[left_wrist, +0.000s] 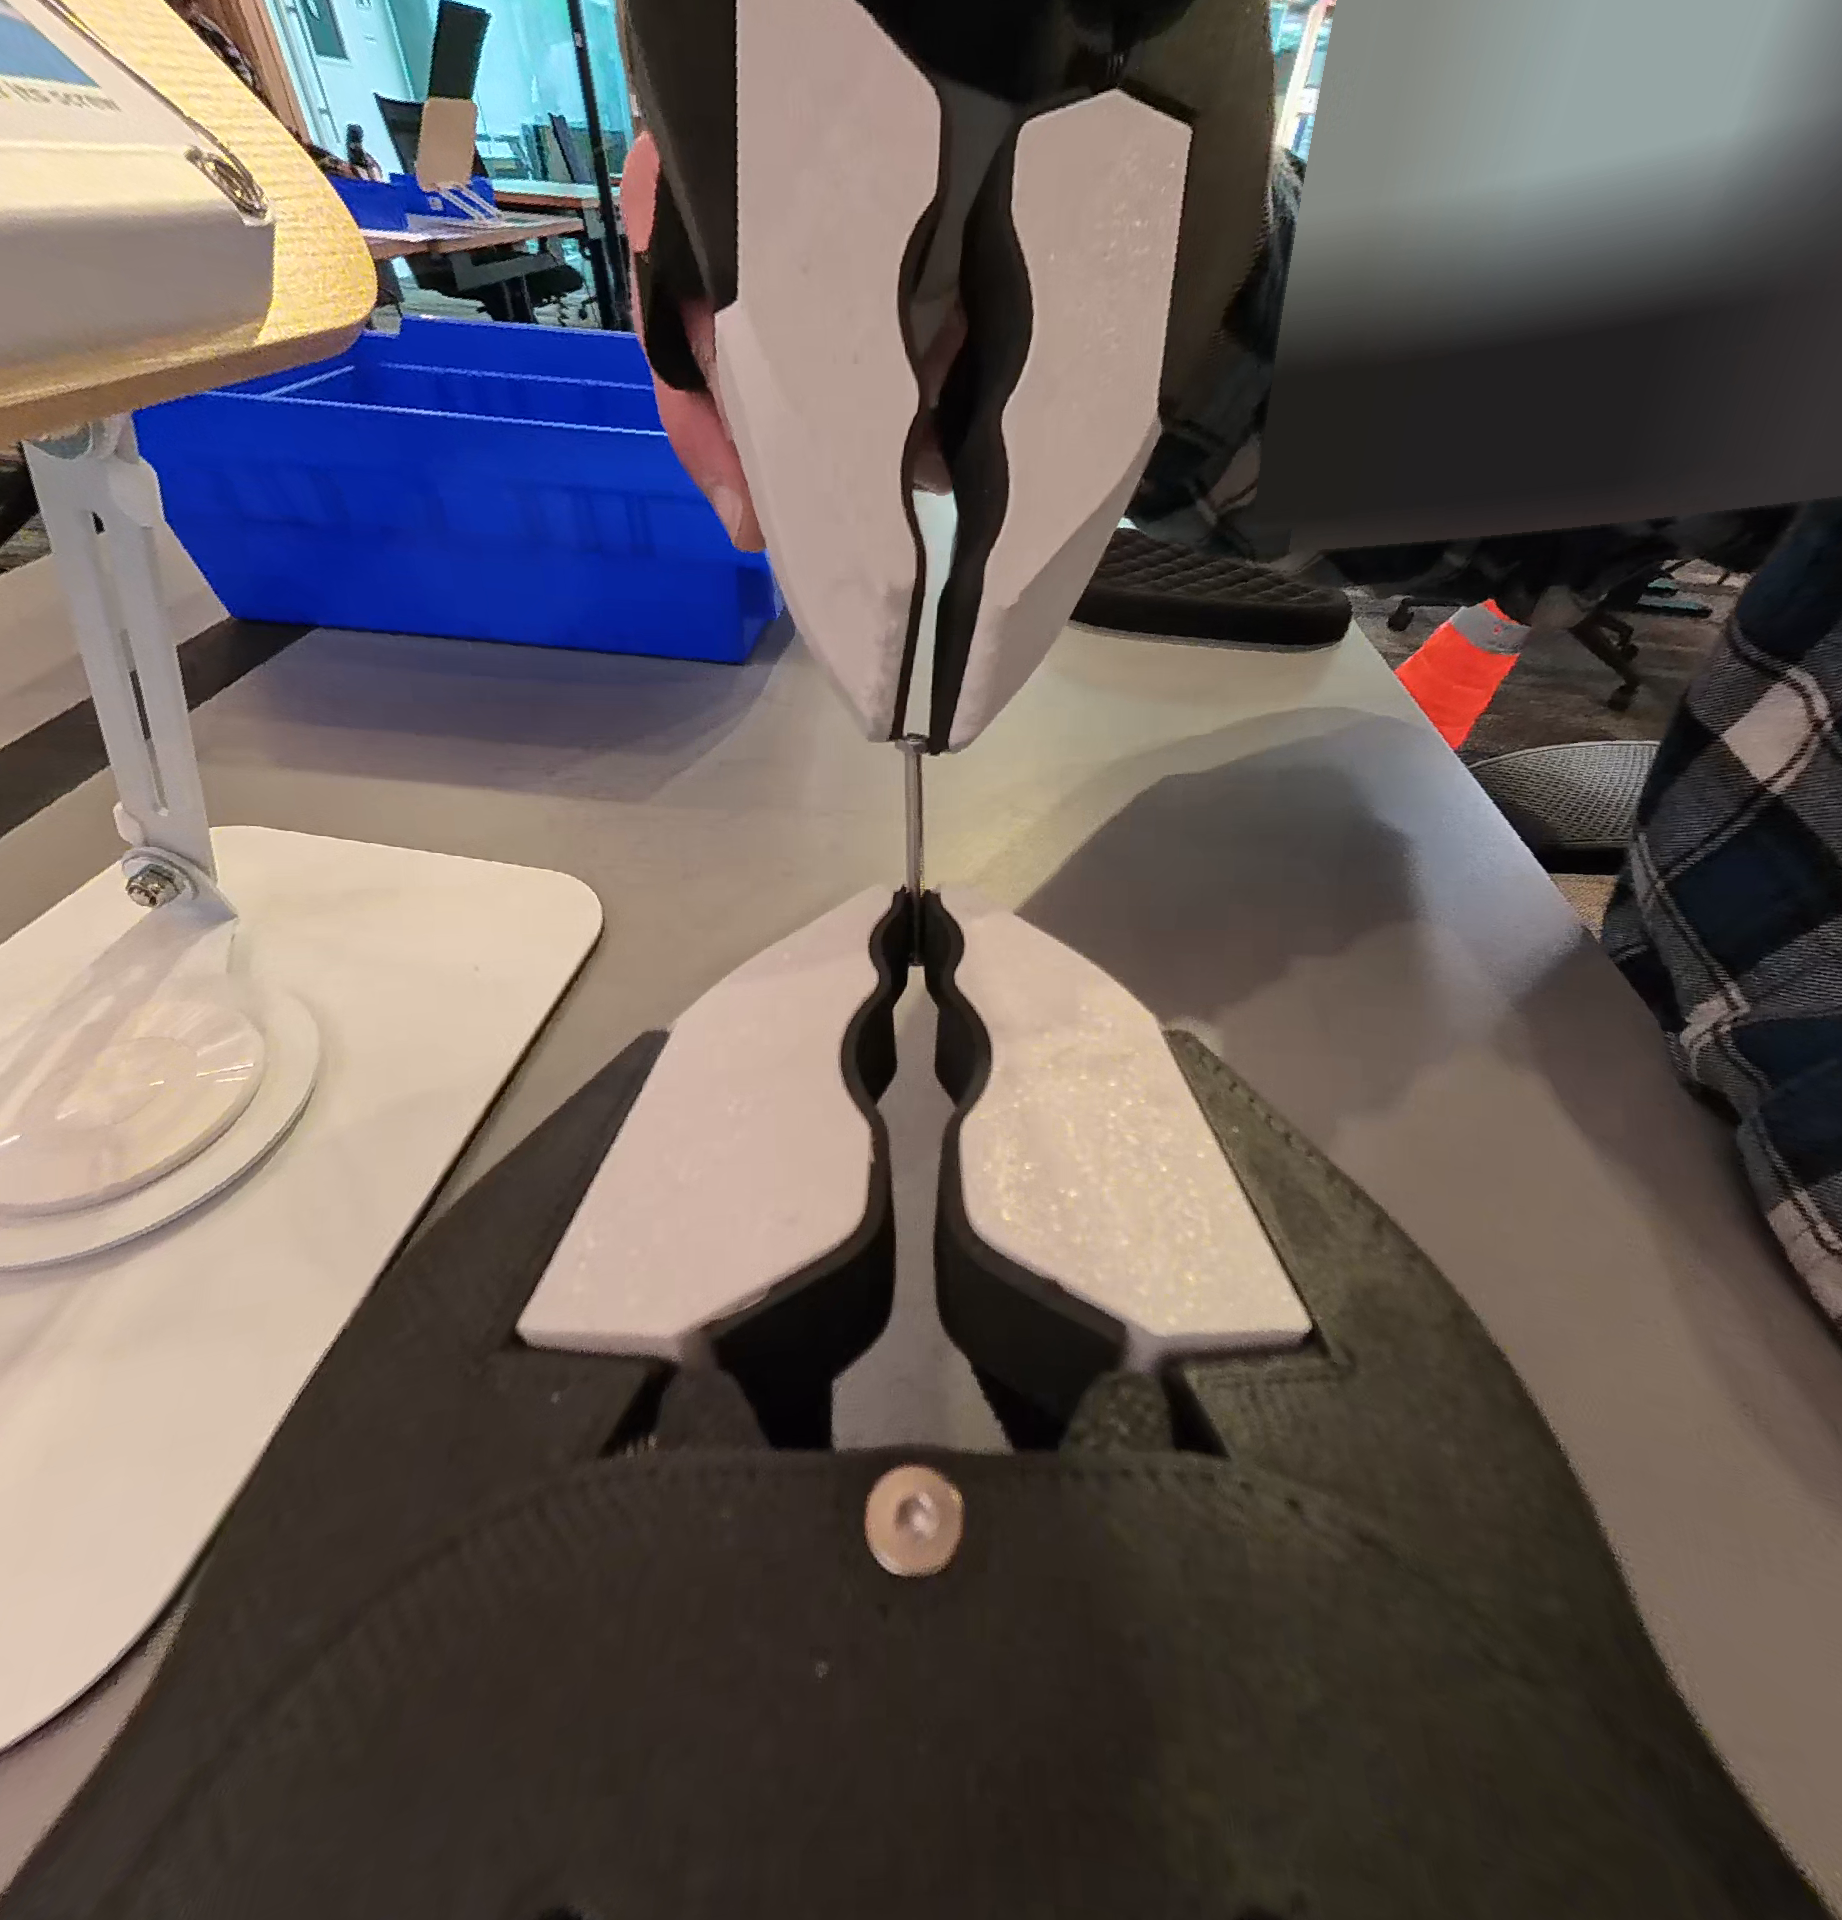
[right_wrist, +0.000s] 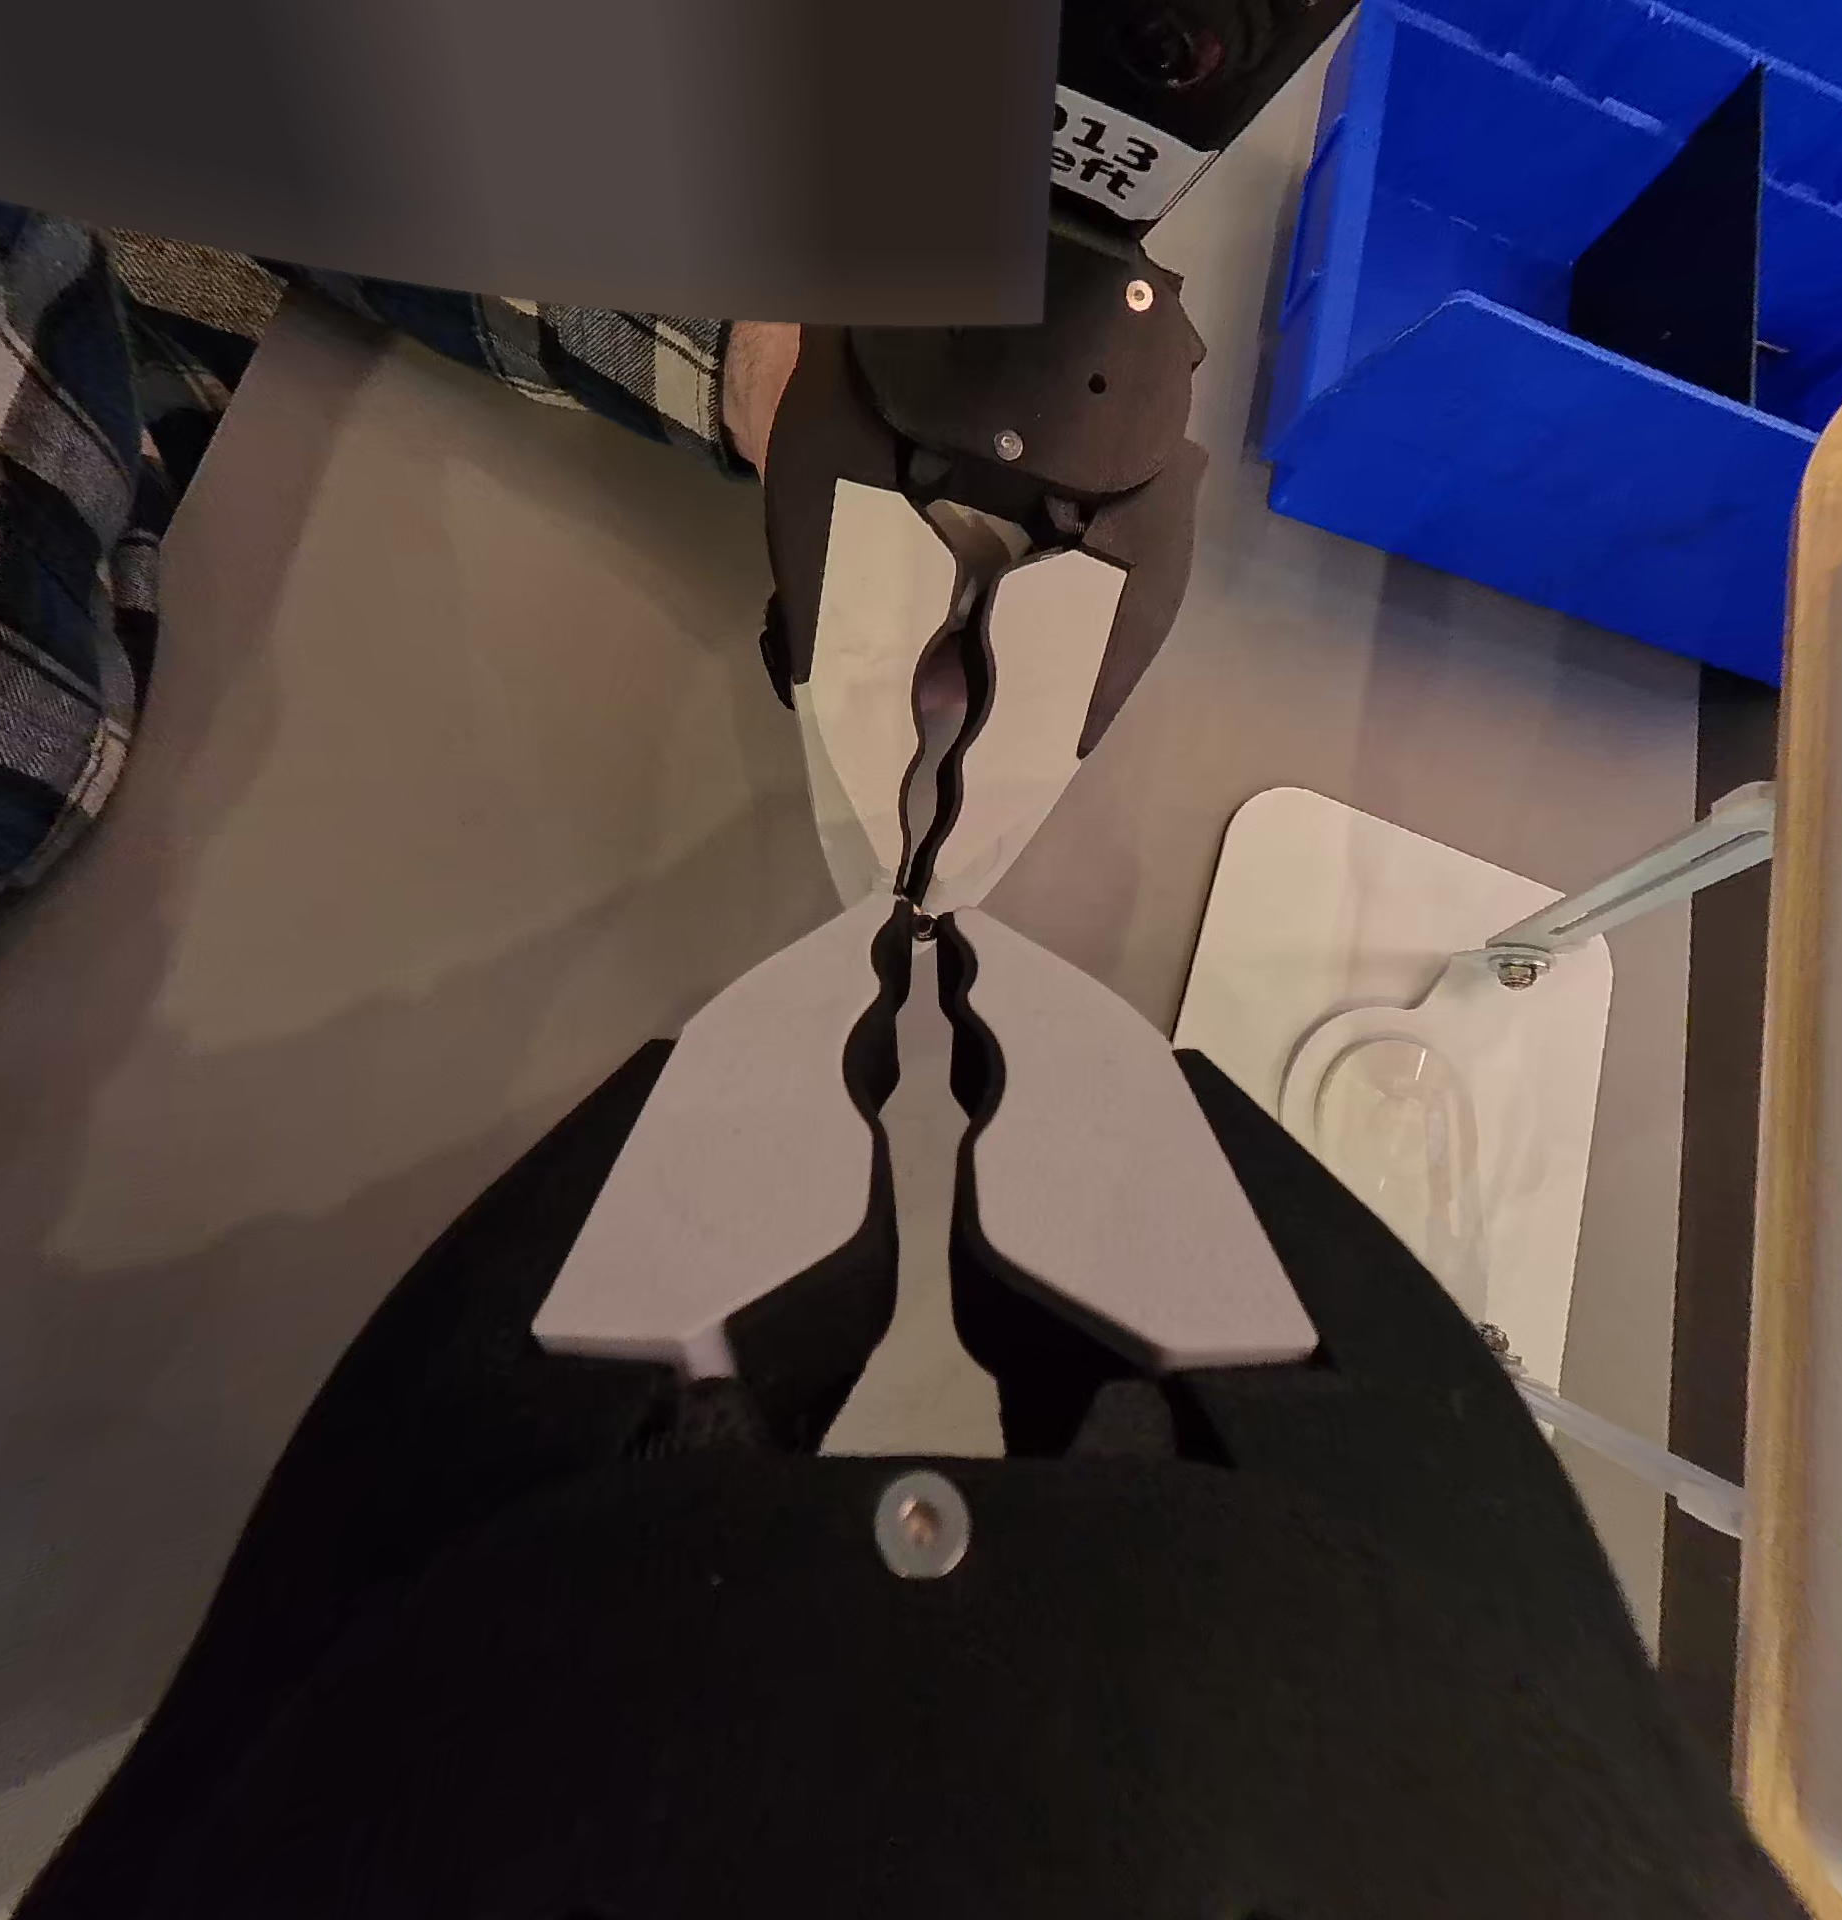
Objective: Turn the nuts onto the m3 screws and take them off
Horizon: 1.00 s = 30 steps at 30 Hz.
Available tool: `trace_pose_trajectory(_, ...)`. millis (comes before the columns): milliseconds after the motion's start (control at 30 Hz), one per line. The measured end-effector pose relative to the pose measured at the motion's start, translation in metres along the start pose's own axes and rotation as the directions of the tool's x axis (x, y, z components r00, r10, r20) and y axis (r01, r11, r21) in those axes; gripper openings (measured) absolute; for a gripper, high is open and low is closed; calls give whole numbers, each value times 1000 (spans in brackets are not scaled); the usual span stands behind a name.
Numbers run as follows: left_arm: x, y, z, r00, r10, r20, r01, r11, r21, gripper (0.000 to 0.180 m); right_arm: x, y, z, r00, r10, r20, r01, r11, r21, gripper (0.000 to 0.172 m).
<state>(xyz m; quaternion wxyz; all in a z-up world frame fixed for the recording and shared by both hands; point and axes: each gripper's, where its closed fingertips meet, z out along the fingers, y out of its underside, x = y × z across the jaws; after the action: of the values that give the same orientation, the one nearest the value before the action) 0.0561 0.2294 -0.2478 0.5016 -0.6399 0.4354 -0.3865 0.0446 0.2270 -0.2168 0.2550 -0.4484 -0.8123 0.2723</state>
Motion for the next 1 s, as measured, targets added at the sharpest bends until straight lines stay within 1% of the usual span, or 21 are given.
trace_pose_trajectory(200,0,0,1,999,32,21,-31,999,-13,1,-1,1,-1,1000,-1,30,1,1000,0,5)
trace_pose_trajectory(333,-2,1,1,998,49,43,-48,999,-23,1,-1,2,0,1000,5,23,-5,1000,-5,5)
trace_pose_trajectory(1000,-15,-3,0,986,62,152,-62,998,-8,1,11,3,-3,986,134,-98,-135,991,1,5)
